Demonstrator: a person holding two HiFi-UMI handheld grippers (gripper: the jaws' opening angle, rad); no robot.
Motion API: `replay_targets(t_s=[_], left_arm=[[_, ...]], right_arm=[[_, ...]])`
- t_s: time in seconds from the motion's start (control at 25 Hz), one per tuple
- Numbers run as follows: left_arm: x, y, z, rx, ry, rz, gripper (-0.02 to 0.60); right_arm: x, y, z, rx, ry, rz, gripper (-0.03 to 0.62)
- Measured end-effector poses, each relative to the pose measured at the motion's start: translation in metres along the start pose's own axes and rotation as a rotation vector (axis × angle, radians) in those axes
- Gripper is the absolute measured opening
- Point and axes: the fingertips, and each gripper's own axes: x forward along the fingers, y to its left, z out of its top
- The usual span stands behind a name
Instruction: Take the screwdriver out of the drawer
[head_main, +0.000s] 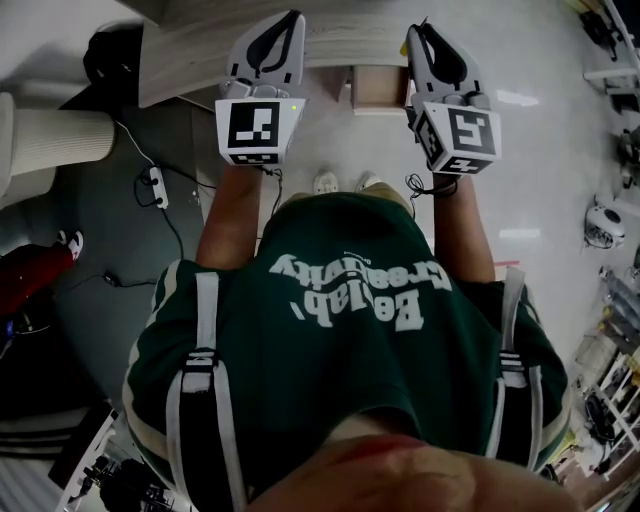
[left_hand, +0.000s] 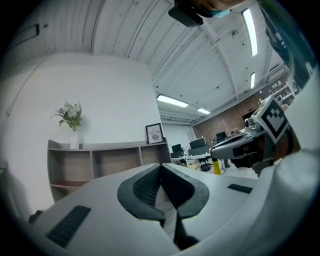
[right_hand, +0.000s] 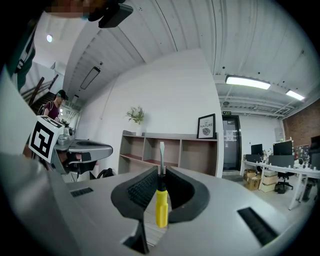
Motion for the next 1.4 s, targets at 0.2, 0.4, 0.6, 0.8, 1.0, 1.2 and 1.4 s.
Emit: replay_targets(t_s=[0.2, 0.4, 0.6, 0.8, 1.0, 1.2, 1.4], left_arm=[[-0.001, 0.006, 0.009, -0.001, -0.015, 0.011, 0.018], [-0.002, 0.006, 0.008, 0.011, -0.014, 0.002, 0.018], [-0.003, 0.009, 0.008, 0.005, -0.013, 0.004, 0.018], [-0.005, 0.005, 0.003, 0.0, -0.007, -0.008, 0.018], [-0.006, 0.007, 0.0, -0.006, -0.01, -0.007, 0.018], [-0.004, 0.0, 0.0, 0.014, -0.005, -0.02, 0.018], [-0.003, 0.0, 0.001, 0.027, -0.015, -0.023, 0.018]], right_arm=[[0.002, 0.008, 0.005, -0.017, -0.004, 0.013, 0.064], [0.005, 0.014, 0.004, -0.035, -0.013, 0.014, 0.064], [0.006, 0.017, 0.002, -0.025, -0.005, 0.022, 0.064], [0.006, 0.022, 0.004, -0.037, 0.001, 0.033, 0.064], [0.007, 0.03, 0.01, -0.076, -0.016, 0.035, 0.064], [0.005, 0.024, 0.008, -0.035, -0.017, 0.02, 0.064], [0.006, 0.023, 0.002, -0.026, -0.013, 0.015, 0.064]])
